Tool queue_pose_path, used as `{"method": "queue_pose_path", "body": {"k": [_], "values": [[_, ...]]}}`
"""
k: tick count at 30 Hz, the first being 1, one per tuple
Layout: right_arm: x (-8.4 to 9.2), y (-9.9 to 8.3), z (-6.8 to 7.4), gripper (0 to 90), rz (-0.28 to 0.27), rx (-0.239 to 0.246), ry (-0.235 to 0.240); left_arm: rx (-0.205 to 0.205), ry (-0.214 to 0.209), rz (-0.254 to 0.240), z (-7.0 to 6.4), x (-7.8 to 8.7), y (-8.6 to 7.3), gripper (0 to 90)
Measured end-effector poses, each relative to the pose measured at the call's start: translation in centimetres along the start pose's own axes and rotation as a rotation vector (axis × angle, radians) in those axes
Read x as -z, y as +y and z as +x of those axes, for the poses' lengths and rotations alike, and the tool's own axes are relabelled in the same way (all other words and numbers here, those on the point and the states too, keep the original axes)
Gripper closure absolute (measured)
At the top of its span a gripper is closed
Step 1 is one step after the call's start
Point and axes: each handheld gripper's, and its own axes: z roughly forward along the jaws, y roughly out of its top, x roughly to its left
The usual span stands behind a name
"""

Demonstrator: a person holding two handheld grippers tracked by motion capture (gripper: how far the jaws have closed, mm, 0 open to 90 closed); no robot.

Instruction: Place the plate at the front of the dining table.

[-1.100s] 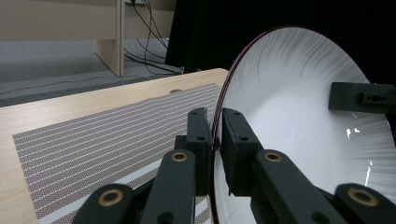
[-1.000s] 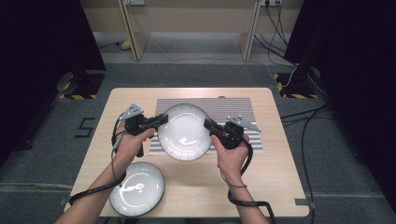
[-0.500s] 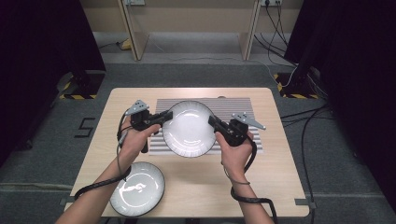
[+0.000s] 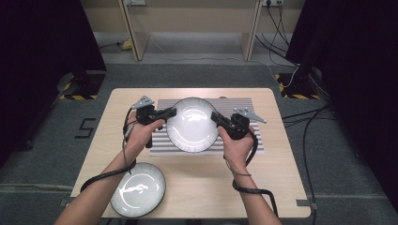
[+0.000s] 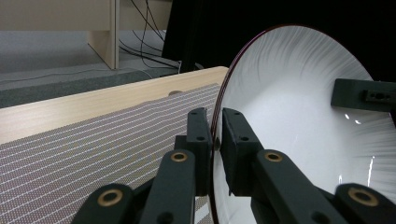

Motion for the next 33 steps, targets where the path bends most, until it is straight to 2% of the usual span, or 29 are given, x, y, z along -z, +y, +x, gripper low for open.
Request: {"method": "queue_pose_path", "body": {"k": [16,24,33], "values": [[-1.3,0.8,-1.3,82.7,0.000,-0.006,-0.020,0.015,0.014,0.026,0.9,-1.9,0.8,80.9],[-2.3,1.2,-1.7,82.7,0.000,-0.005,-0.026,0.058,0.015,0.034,1.6,-2.8,0.6,80.7],[-3.2,1.4,-2.4,82.7,0.021,-0.003,-0.033,0.074,0.031,0.051,2.2,-3.6,0.5,80.4]]}}
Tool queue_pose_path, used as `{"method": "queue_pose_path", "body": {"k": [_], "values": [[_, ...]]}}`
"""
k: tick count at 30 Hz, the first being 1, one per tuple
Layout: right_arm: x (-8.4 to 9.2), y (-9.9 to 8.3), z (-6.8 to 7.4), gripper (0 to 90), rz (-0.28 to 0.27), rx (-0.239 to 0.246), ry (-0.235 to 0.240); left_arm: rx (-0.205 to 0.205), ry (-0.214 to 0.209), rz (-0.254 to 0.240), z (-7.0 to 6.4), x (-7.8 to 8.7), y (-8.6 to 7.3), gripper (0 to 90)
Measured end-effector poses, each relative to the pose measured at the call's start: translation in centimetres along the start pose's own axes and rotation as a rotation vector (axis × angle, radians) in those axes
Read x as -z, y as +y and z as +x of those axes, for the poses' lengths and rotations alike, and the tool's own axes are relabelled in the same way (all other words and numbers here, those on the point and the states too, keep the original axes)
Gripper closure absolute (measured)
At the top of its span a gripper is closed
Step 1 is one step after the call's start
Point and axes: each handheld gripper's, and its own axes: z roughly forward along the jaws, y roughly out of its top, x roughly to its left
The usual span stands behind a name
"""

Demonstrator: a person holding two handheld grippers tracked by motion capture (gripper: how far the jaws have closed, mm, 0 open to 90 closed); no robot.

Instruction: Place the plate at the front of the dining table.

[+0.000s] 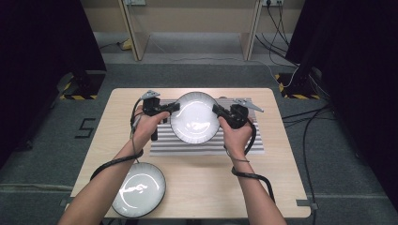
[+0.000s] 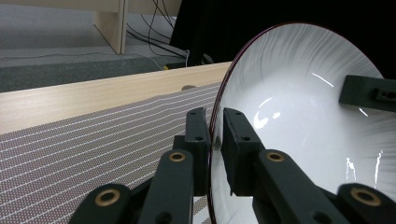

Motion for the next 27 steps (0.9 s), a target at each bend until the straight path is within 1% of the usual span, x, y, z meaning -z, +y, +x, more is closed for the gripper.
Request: {"method": "queue_pose_path", "body": {"k": [8,10,12,14,15,18,21,24,27], "values": [[-0.8,0.1,-0.7,82.6,0.008,-0.005,-0.011,0.008,0.012,0.013,0.4,-1.0,0.1,80.2],[-1.0,0.1,-0.8,82.6,0.011,-0.005,-0.016,0.017,0.006,0.022,0.6,-1.2,0.0,80.2],[-1.1,0.1,-0.9,82.7,0.015,-0.011,-0.017,0.018,0.006,0.024,0.6,-1.3,0.0,80.2],[-1.3,0.1,-1.0,82.7,0.018,-0.013,-0.017,0.035,0.016,0.034,0.7,-1.5,0.1,80.1],[-1.4,0.1,-1.2,82.7,0.021,-0.011,-0.020,0.028,0.022,0.039,0.7,-1.7,0.2,80.0],[-1.8,0.1,-1.5,82.6,0.024,-0.023,-0.025,0.027,0.021,0.049,0.9,-2.1,0.2,80.0],[-2.0,0.0,-1.8,82.6,0.032,-0.030,-0.026,0.037,0.019,0.057,1.2,-2.5,0.2,80.0],[-2.4,0.0,-2.1,82.5,0.035,-0.035,-0.030,0.041,0.024,0.062,1.4,-2.8,0.2,80.0],[-2.9,-0.1,-2.4,82.4,0.041,-0.050,-0.034,0.047,0.032,0.069,1.7,-3.2,0.2,80.0]]}}
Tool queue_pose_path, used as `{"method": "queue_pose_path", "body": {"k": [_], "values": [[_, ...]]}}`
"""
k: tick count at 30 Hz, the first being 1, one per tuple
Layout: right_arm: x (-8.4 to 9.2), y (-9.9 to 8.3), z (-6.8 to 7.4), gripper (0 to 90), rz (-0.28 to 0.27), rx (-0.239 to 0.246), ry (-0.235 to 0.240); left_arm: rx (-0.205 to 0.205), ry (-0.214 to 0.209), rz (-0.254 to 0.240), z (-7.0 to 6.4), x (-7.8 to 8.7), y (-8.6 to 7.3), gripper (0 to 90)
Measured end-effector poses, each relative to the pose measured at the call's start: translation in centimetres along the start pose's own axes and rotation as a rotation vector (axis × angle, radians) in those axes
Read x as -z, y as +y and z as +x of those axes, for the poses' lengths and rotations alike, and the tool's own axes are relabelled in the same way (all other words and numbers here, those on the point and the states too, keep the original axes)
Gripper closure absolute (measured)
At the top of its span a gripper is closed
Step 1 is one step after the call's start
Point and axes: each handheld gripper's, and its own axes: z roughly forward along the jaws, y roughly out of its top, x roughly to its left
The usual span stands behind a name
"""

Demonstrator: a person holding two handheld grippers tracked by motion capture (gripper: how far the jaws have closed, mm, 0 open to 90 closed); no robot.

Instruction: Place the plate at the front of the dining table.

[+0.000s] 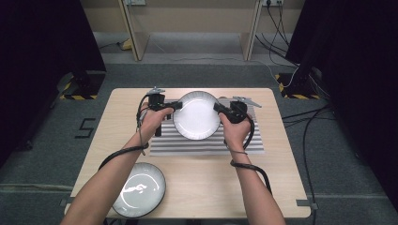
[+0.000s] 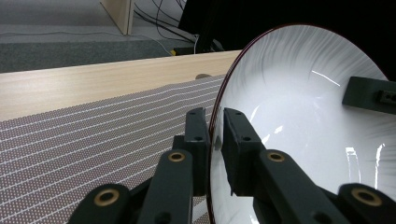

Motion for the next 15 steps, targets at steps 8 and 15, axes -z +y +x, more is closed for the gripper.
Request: {"method": "queue_pose_path", "body": {"k": [8,15], "values": [[-1.1,-0.2,-0.7,82.1,0.018,-0.009,-0.013,0.016,0.011,0.021,0.6,-1.1,-0.3,79.7],[-1.7,-0.5,-1.3,81.8,0.039,-0.019,-0.024,0.012,0.019,0.042,0.9,-1.8,-0.7,79.6]]}}
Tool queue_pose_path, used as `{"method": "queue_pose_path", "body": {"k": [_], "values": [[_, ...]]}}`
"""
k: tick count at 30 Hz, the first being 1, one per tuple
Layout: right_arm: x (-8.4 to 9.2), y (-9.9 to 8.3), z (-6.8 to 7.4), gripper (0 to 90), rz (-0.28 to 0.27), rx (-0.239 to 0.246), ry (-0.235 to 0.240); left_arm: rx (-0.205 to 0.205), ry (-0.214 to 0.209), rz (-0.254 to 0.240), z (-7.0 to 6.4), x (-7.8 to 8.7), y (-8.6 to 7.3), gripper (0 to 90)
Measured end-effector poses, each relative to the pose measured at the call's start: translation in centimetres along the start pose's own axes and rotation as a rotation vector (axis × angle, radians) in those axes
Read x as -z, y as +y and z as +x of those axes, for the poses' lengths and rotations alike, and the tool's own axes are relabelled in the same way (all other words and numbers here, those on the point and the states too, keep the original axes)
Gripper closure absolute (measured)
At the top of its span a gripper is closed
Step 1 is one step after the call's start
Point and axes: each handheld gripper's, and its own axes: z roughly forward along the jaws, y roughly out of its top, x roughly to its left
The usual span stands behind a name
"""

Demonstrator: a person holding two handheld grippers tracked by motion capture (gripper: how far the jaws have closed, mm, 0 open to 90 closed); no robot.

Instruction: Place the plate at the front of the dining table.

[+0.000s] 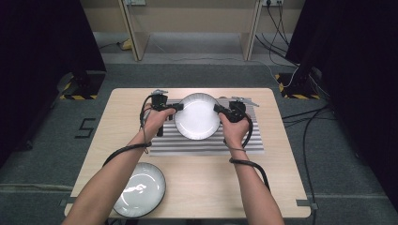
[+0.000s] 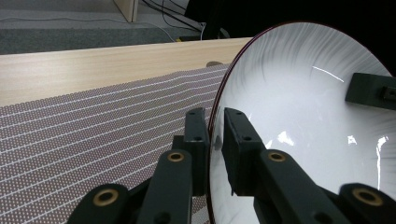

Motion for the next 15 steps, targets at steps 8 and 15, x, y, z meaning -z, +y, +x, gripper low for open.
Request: {"method": "queue_pose_path", "body": {"k": [8,15], "values": [[-0.7,-0.2,-0.7,81.2,0.012,-0.004,-0.017,0.027,0.007,0.013,0.3,-1.0,-0.4,79.7],[-1.4,-0.6,-1.6,80.4,0.029,-0.028,-0.038,0.031,0.018,0.035,0.4,-2.2,-0.5,79.8]]}}
